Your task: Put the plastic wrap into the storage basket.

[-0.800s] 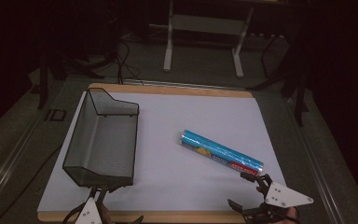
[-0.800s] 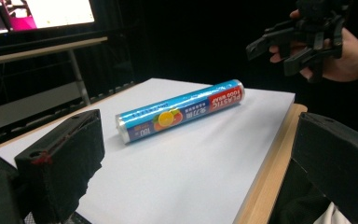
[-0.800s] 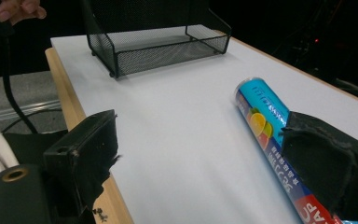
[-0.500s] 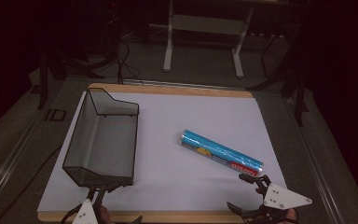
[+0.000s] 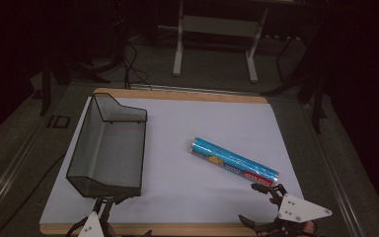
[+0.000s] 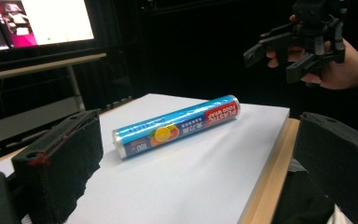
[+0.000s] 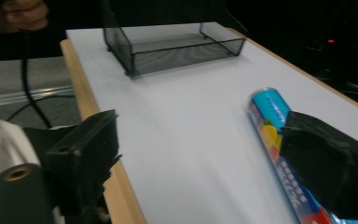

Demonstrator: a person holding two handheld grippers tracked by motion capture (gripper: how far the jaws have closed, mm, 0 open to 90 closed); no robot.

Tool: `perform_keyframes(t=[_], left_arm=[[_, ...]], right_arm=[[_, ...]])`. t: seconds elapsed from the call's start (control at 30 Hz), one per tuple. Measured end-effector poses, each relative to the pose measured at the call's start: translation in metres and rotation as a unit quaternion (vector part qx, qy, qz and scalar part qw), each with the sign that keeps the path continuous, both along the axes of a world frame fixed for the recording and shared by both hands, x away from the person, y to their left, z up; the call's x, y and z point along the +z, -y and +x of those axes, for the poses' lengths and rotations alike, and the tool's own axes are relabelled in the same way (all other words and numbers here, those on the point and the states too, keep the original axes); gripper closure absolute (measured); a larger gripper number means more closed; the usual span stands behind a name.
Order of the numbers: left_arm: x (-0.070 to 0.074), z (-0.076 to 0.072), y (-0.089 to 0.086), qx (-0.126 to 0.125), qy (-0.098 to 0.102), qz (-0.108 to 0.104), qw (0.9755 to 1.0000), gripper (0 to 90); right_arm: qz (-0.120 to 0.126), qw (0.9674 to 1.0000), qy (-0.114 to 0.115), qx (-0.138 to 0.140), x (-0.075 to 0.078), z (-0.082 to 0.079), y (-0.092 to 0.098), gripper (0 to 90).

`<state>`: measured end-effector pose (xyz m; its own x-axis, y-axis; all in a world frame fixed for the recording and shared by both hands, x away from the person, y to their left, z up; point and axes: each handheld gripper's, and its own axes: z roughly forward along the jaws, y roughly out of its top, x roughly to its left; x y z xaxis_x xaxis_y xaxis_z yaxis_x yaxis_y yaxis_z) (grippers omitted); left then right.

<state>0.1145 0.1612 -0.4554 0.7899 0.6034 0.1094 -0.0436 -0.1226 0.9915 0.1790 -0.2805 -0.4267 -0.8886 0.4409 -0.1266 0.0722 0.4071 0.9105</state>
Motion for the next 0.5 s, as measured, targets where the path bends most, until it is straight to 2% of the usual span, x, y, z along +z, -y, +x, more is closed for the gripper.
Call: perform_keyframes(t=[0.03, 0.1, 0.17, 0.23, 0.27, 0.5], left_arm=[[0.0, 0.0, 0.0, 0.0, 0.002, -0.001, 1.0, 2.3], [0.0, -0.001, 0.0, 0.0, 0.002, 0.0, 1.0, 2.3], [0.0, -0.001, 0.0, 0.0, 0.001, 0.003, 1.0, 2.3], [0.0, -0.001, 0.001, -0.001, 0.002, 0.004, 1.0, 2.3], [0.0, -0.002, 0.001, -0.001, 0.004, 0.004, 1.0, 2.3], [0.001, -0.003, 0.0, -0.003, 0.004, 0.0, 1.0, 2.3]], right_arm=[[0.0, 1.0, -0.001, 0.004, 0.001, 0.001, -0.001, 12.6], [-0.021, 0.9996, 0.018, 0.004, 0.003, 0.003, -0.004, 12.5], [-0.031, 0.9991, 0.028, 0.006, 0.007, 0.005, -0.007, 13.0], [-0.034, 0.9989, 0.031, 0.012, 0.01, 0.006, -0.009, 13.0], [-0.041, 0.9978, 0.047, 0.019, 0.016, 0.008, -0.013, 13.1], [-0.046, 0.9964, 0.065, 0.029, 0.025, 0.019, -0.021, 13.5]])
